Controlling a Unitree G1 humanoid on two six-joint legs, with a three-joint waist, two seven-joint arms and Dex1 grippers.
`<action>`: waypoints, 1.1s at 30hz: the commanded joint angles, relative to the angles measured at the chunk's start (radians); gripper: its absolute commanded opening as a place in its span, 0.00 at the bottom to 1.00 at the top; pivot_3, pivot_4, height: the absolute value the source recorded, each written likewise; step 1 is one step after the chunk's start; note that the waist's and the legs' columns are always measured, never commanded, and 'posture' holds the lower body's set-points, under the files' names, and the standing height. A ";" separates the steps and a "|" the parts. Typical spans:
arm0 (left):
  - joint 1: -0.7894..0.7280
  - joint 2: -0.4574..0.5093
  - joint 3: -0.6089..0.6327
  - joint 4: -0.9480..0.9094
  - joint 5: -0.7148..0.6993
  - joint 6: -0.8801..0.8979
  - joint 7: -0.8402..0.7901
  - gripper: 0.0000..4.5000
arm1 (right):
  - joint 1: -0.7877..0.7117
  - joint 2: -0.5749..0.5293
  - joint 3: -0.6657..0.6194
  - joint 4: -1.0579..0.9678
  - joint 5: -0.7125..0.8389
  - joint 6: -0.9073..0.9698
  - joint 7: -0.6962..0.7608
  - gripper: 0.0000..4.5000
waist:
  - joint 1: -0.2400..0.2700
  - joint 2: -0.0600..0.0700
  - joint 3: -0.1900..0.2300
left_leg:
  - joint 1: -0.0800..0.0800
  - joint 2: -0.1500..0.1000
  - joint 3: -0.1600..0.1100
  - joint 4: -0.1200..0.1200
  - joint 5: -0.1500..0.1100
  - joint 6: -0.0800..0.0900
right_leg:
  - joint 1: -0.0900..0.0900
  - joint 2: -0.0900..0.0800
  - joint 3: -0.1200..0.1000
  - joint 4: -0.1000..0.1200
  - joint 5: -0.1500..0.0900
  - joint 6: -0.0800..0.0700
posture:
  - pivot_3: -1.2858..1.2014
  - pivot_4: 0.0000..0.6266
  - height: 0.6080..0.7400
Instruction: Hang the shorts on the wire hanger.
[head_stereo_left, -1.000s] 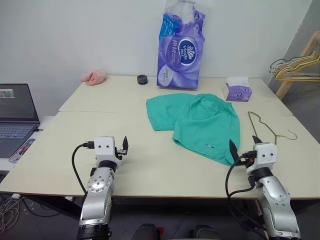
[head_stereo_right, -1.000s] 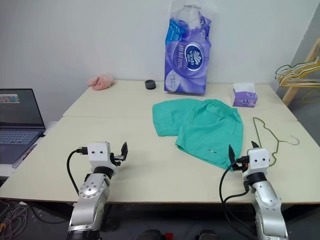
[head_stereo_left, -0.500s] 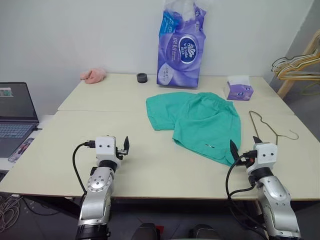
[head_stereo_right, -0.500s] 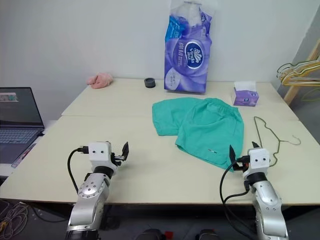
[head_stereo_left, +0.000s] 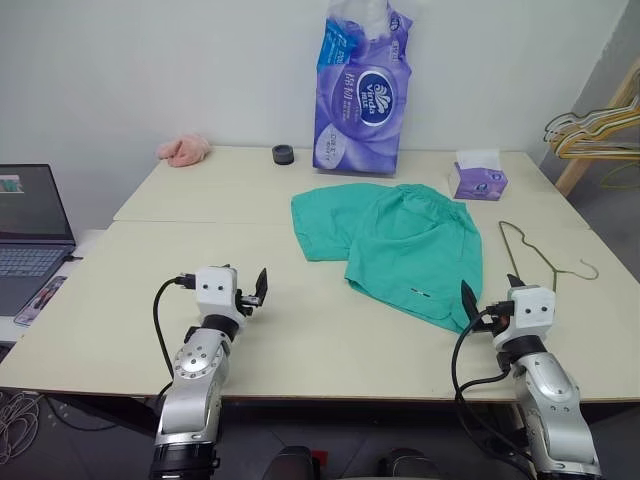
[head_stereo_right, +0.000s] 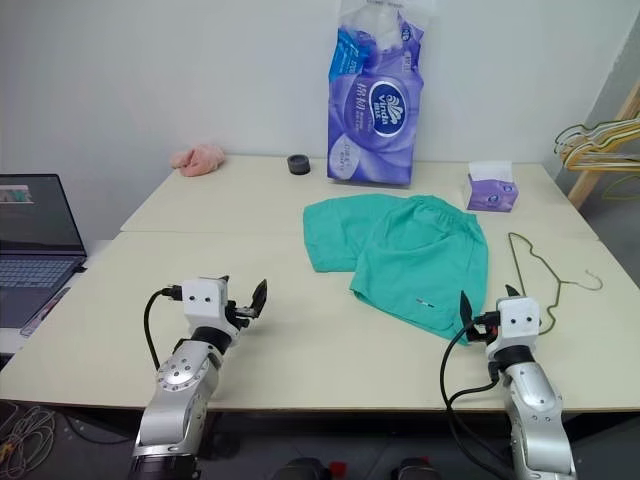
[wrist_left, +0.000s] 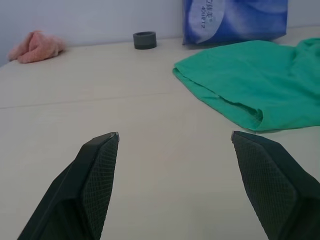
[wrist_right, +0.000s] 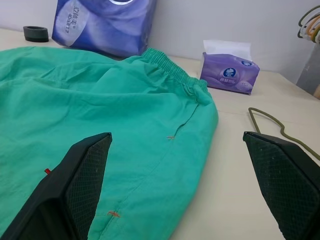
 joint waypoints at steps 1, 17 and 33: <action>-0.025 0.020 -0.013 -0.030 -0.045 -0.027 -0.074 0.97 | -0.011 -0.012 -0.014 -0.034 -0.007 -0.029 -0.008 1.00 | -0.003 0.000 0.000 | 0.000 0.000 0.000 0.000 0.000 0.000 | 0.000 0.000 0.000 0.000 0.000 0.000 | 0.54 0.02 1.00; -0.267 0.135 -0.423 0.013 -0.077 0.137 -0.613 1.00 | 0.229 -0.292 0.009 -0.394 0.232 0.181 0.368 1.00 | -0.060 0.002 -0.001 | 0.001 0.000 0.001 0.001 0.000 0.000 | 0.001 0.007 0.001 0.000 0.000 0.000 | 0.47 0.02 1.00; -0.376 0.183 -0.407 0.114 -0.097 0.102 -0.757 1.00 | 0.157 -0.246 0.002 -0.327 0.263 0.397 0.265 1.00 | -0.094 0.002 0.000 | 0.000 0.004 -0.003 0.000 -0.002 -0.002 | 0.001 0.008 0.000 -0.001 -0.003 -0.002 | 0.46 0.03 1.00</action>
